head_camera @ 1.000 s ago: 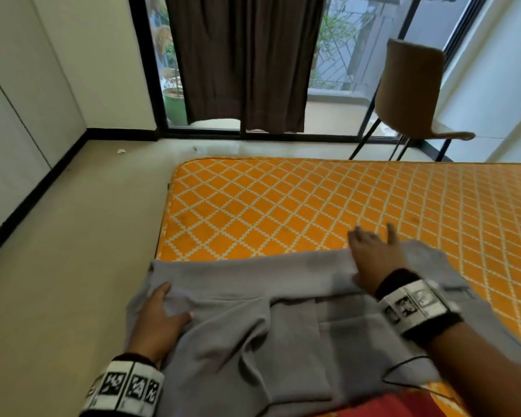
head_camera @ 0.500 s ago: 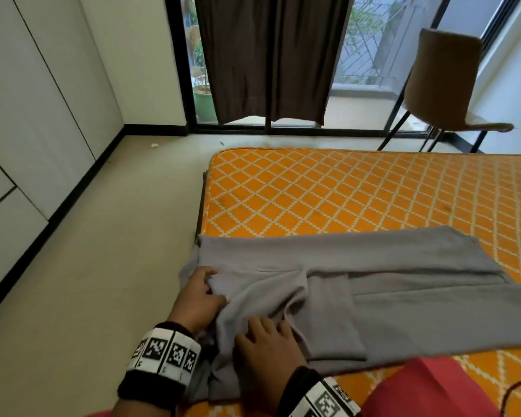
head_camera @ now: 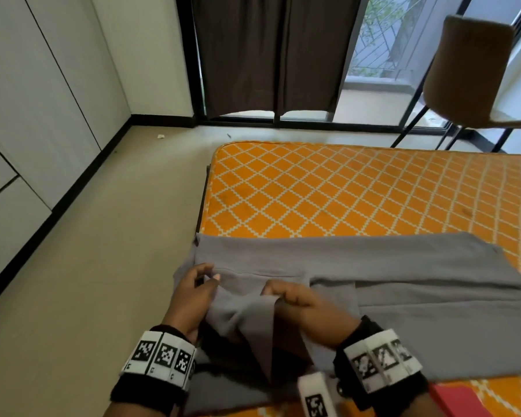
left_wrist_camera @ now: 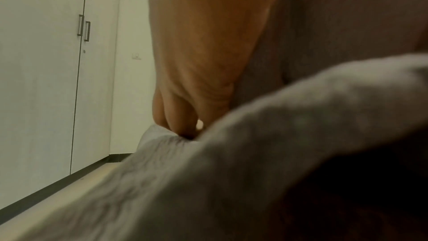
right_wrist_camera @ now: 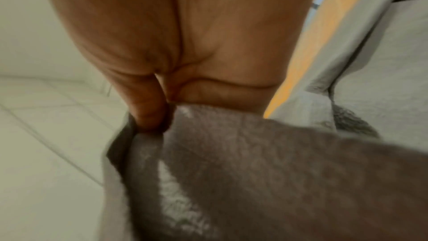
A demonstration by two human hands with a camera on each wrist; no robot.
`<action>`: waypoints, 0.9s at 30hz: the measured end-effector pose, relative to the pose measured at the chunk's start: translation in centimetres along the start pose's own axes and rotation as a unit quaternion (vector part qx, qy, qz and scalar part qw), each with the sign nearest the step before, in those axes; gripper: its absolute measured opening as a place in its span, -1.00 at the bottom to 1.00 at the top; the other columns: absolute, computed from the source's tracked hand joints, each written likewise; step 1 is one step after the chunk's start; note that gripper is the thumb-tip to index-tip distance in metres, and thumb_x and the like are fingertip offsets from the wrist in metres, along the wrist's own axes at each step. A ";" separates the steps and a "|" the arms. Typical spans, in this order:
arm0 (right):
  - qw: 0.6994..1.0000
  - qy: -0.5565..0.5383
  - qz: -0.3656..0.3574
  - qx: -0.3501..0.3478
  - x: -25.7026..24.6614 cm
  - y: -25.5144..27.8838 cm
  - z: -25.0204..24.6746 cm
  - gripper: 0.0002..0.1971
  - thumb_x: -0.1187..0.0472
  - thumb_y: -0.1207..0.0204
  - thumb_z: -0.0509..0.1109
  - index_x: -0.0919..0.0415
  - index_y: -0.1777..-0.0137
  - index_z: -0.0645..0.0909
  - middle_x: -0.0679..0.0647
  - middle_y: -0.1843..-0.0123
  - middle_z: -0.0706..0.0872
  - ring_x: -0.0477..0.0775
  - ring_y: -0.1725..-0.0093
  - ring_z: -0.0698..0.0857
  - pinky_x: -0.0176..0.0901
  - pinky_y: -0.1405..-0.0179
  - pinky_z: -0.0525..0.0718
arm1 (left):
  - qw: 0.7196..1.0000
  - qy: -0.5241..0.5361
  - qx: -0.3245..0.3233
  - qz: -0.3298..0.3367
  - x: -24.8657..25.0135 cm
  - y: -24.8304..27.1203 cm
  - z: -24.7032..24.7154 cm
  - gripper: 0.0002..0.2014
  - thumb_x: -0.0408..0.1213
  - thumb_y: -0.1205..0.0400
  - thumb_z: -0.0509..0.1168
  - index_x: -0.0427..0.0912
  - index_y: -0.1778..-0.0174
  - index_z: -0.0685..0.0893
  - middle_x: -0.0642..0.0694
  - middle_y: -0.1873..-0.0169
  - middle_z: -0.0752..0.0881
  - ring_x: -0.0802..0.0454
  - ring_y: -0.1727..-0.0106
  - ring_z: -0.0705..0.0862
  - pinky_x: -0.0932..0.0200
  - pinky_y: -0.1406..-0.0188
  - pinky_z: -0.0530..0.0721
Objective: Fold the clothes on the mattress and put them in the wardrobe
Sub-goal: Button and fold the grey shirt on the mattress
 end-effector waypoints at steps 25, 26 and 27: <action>0.844 -0.487 -0.035 0.222 0.6 2.2 -9.1 -0.33 0.06 -0.15 0.75 0.20 -0.18 0.49 0.23 0.00 0.51 0.16 0.01 0.52 -0.13 0.11 0.71 | 0.949 -0.266 -0.021 0.171 0.2 0.7 -0.6 -0.48 0.56 -0.27 0.26 0.19 0.25 0.73 -0.08 0.00 0.59 0.02 -0.05 0.62 0.15 -0.11 0.62; 0.842 -0.486 -0.022 0.233 0.4 2.4 -9.2 -0.32 0.06 -0.20 0.71 0.22 -0.26 0.48 0.26 -0.06 0.54 0.20 -0.05 0.55 -0.10 0.08 0.73 | 0.931 -0.318 -0.029 0.176 0.2 1.1 -0.4 -0.46 0.57 -0.16 0.24 0.31 0.13 0.66 -0.05 -0.14 0.43 -0.02 -0.25 0.49 0.11 -0.31 0.52; 0.844 -0.471 -0.002 0.257 0.2 2.5 -9.3 -0.40 0.07 -0.32 0.62 0.26 -0.29 0.49 0.28 -0.09 0.59 0.22 -0.08 0.59 -0.07 0.07 0.75 | 0.919 -0.346 -0.035 0.185 0.0 1.2 -0.3 -0.46 0.54 -0.12 0.22 0.34 0.10 0.62 -0.04 -0.22 0.32 -0.01 -0.37 0.36 0.07 -0.42 0.41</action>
Point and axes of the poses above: each hand's wrist, its own y-axis away from the middle knuckle, its own z-axis out of the palm, x = y × z, the point moved 1 cm from there along -y, towards the middle knuckle
